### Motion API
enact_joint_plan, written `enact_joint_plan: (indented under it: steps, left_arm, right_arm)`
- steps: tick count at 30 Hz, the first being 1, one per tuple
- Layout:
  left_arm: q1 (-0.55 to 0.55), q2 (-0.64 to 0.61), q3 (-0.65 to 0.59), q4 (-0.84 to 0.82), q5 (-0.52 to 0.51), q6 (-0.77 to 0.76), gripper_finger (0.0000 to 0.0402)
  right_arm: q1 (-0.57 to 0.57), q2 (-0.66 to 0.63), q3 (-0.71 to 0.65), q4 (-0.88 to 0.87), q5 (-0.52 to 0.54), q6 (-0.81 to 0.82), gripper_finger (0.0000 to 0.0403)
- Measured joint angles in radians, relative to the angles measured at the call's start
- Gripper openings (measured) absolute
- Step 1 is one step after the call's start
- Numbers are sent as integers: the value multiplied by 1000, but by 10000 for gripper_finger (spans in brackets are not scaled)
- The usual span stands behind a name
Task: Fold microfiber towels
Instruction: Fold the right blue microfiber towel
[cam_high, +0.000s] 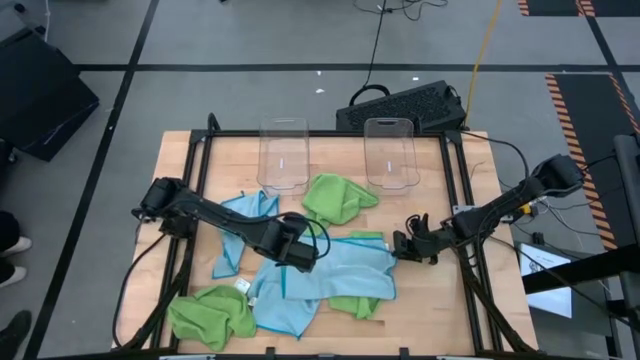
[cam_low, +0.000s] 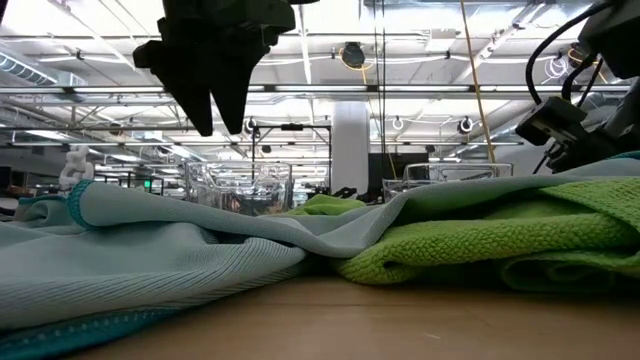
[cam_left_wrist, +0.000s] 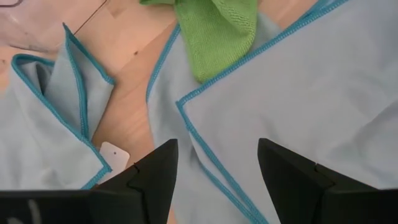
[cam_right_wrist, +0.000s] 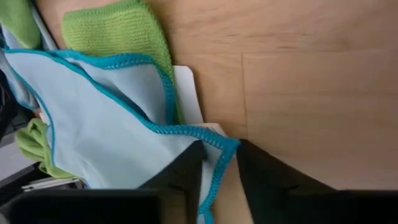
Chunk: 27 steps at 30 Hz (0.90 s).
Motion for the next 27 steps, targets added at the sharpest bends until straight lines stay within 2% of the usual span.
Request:
enact_joint_plan:
  steps: [5,8,13,18,22,27]
  left_arm:
    - [15,0,0,-2,-3,24,225]
    - [22,0,1,-22,-3,13,225]
    - [32,0,1,-156,20,-54,225]
    - [32,0,1,-222,21,-39,225]
    - [34,0,1,-189,40,11,225]
    - [100,0,1,-72,167,61,225]
  right_arm:
    - [0,2,-2,15,4,-69,8]
    - [-1,2,-2,38,18,-76,8]
    - [-10,-4,24,37,22,-143,2]
    - [-22,-23,85,-1,13,-238,1]
    - [-31,-28,155,-125,2,-316,1]
    - [-53,-30,200,-180,-1,-408,1]
